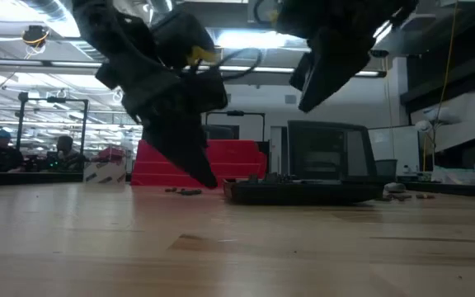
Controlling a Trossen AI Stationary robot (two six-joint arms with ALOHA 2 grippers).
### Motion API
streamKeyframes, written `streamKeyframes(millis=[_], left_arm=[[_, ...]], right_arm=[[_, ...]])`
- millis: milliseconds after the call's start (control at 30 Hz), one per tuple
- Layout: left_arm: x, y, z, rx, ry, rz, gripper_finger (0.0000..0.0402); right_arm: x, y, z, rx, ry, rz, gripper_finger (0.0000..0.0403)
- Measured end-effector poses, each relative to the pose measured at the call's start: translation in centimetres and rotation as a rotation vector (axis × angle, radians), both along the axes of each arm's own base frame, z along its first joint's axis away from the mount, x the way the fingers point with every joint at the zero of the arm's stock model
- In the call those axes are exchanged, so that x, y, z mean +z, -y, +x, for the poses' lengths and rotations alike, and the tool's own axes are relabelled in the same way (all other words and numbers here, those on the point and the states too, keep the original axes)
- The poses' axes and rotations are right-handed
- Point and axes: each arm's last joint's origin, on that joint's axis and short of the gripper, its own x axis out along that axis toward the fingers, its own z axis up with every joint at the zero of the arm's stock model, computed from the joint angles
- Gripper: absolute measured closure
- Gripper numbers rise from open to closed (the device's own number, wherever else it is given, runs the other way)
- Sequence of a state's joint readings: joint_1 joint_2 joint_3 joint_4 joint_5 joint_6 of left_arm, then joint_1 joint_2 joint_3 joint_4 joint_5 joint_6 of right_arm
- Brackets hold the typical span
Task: Prefit tool cases
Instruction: Remove the screwdriver bit from the tool case
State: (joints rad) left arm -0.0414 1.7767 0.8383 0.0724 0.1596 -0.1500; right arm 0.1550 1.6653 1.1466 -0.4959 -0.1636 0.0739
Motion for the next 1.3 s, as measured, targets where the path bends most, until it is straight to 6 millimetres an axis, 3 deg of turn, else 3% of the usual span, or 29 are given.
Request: streamKeyframes(millis=[167, 300, 400, 533, 867, 1067, 1300], left_arm=[[-0.3, 0.5, 0.3, -0.006, -0.008, -0.004, 0.0402], [-0.3, 0.4, 0.3, -0.002, -0.013, -0.001, 0.0402], [-0.3, 0.3, 0.3, 0.004, -0.011, -0.001, 0.0402], [-0.3, 0.3, 0.3, 0.018, -0.010, 0.014, 0.0402], [0.0, 0.0, 1.0, 0.020, 0.073, 0.044, 0.0402], [-1.0, 0.6, 2.0, 0.039, 0.145, 0.005, 0.0402], [-2.3, 1.2, 2.0, 0.079, 0.099, -0.045, 0.0402]], right_arm=[[-0.8, 0.3, 1.5, 0.095, -0.021, -0.165, 0.0333], [-2.3, 0.1, 2.0, 0.181, -0.048, -0.221, 0.0274], [-2.8, 0.1, 2.2, 0.211, -0.060, -0.240, 0.0253], [-3.0, 0.1, 2.3, 0.227, -0.056, -0.255, 0.0261], [-4.2, -0.4, 2.8, 0.267, -0.057, -0.223, 0.0333], [-4.7, -0.3, 2.6, 0.244, -0.108, -0.214, 0.0338], [-4.7, -0.2, 1.4, 0.263, -0.224, -0.199, 0.0338]])
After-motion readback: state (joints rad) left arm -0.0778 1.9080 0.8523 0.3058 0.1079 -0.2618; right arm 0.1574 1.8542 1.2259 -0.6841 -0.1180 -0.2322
